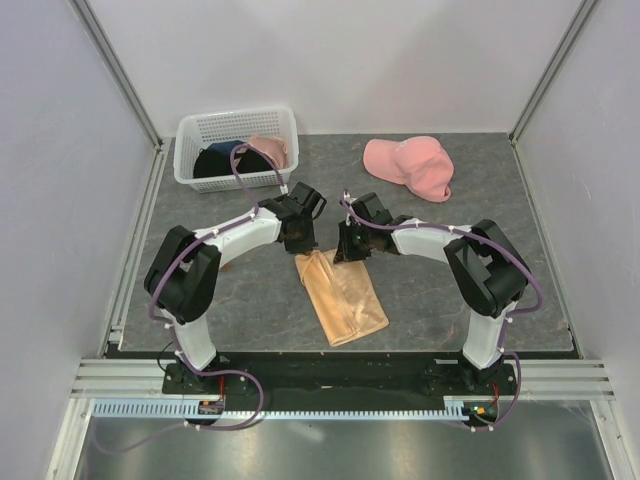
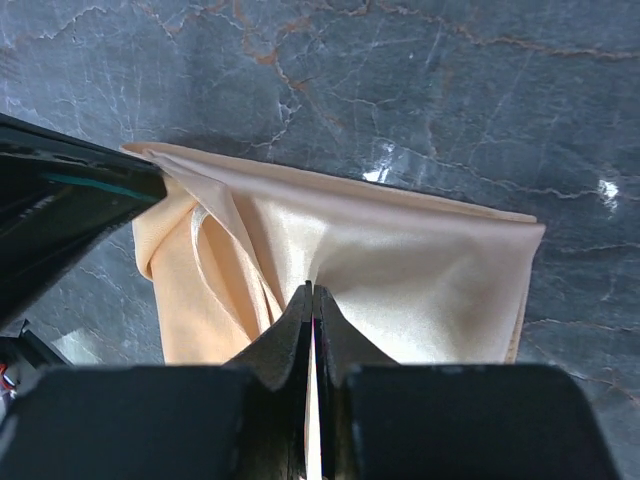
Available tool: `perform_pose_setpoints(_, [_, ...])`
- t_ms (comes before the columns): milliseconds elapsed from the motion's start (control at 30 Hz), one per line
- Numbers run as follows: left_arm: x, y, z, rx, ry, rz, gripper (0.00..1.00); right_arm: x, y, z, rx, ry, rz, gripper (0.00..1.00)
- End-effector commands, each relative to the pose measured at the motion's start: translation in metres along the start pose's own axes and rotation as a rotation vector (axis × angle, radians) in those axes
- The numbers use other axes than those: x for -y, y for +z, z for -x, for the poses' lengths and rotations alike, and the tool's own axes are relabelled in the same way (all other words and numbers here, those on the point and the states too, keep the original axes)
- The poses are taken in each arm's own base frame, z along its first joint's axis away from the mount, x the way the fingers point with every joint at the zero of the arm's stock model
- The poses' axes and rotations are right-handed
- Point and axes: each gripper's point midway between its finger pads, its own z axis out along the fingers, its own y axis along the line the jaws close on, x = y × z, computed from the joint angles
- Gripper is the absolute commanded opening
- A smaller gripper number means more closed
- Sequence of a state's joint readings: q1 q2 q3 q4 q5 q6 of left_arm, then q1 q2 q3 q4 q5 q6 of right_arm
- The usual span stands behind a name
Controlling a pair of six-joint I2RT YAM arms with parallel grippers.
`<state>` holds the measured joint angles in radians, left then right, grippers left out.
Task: Fold the napkin into a case and place the utensils inside
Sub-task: Smooth out the 2/3-rectangle-folded napkin at the center of the board.
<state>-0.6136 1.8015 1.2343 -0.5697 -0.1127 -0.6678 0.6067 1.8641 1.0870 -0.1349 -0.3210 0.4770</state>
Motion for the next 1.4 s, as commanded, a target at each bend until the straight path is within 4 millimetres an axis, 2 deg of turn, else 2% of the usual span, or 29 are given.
perform_pose_setpoints(0, [0.021, 0.005, 0.013, 0.014, 0.016, -0.077, 0.11, -0.007, -0.001, 0.02, 0.04, -0.01, 0.044, 0.07])
perform_pose_setpoints(300, [0.036, 0.025, 0.008, -0.012, -0.005, -0.129, 0.1, -0.003, 0.02, 0.014, 0.021, 0.022, 0.08, 0.06])
perform_pose_setpoints(400, [0.044, 0.035, 0.001, -0.048, -0.007, -0.16, 0.09, -0.003, 0.023, 0.016, 0.018, 0.028, 0.086, 0.06])
perform_pose_setpoints(500, [0.044, 0.041, -0.004, -0.059, -0.004, -0.151, 0.09, -0.004, 0.02, 0.019, 0.029, 0.024, 0.08, 0.06])
perform_pose_setpoints(633, [0.043, 0.031, 0.004, -0.024, -0.007, -0.151, 0.09, -0.003, 0.012, 0.02, 0.036, 0.021, 0.071, 0.06])
perform_pose_setpoints(733, [0.045, 0.016, 0.012, 0.01, -0.008, -0.163, 0.12, -0.001, 0.002, 0.02, 0.039, 0.025, 0.049, 0.08])
perform_pose_setpoints(800, [0.042, 0.004, 0.017, 0.035, -0.002, -0.15, 0.17, -0.002, -0.01, 0.022, 0.053, 0.011, 0.036, 0.13])
perform_pose_setpoints(833, [0.039, 0.001, 0.015, 0.033, -0.001, -0.146, 0.18, 0.003, -0.013, 0.016, 0.041, 0.017, 0.011, 0.16])
perform_pose_setpoints(900, [0.041, -0.013, 0.014, 0.048, 0.004, -0.164, 0.21, -0.002, -0.027, 0.016, 0.054, 0.005, 0.015, 0.23])
perform_pose_setpoints(933, [0.039, -0.015, 0.007, 0.038, 0.01, -0.165, 0.22, 0.0, -0.031, 0.006, 0.035, 0.012, 0.015, 0.29])
perform_pose_setpoints(1000, [0.047, -0.029, -0.005, 0.03, 0.026, -0.195, 0.22, -0.008, -0.044, 0.0, 0.038, 0.008, 0.043, 0.34])
perform_pose_setpoints(1033, [0.048, -0.031, -0.02, -0.002, 0.038, -0.213, 0.22, -0.004, -0.047, -0.014, 0.015, 0.019, 0.04, 0.39])
perform_pose_setpoints(1067, [0.058, -0.037, -0.034, -0.017, 0.067, -0.235, 0.22, -0.011, -0.057, -0.016, 0.028, 0.016, 0.067, 0.4])
perform_pose_setpoints(1100, [0.058, -0.042, -0.049, -0.032, 0.082, -0.242, 0.22, -0.008, -0.059, -0.032, 0.003, 0.034, 0.069, 0.41])
perform_pose_setpoints(1133, [0.06, -0.045, -0.06, -0.044, 0.094, -0.25, 0.22, -0.01, -0.063, -0.038, -0.001, 0.037, 0.082, 0.42])
perform_pose_setpoints(1167, [0.067, -0.049, -0.079, -0.07, 0.114, -0.265, 0.22, -0.017, -0.071, -0.04, 0.015, 0.037, 0.104, 0.42])
perform_pose_setpoints(1200, [0.065, -0.052, -0.094, -0.09, 0.126, -0.267, 0.2, -0.016, -0.072, -0.054, 0.001, 0.042, 0.111, 0.41])
perform_pose_setpoints(1267, [0.071, -0.058, -0.123, -0.128, 0.143, -0.28, 0.17, -0.027, -0.08, -0.061, 0.011, 0.067, 0.148, 0.36])
perform_pose_setpoints(1367, [0.073, -0.061, -0.156, -0.178, 0.161, -0.281, 0.13, -0.029, -0.082, -0.075, 0.017, 0.101, 0.177, 0.3])
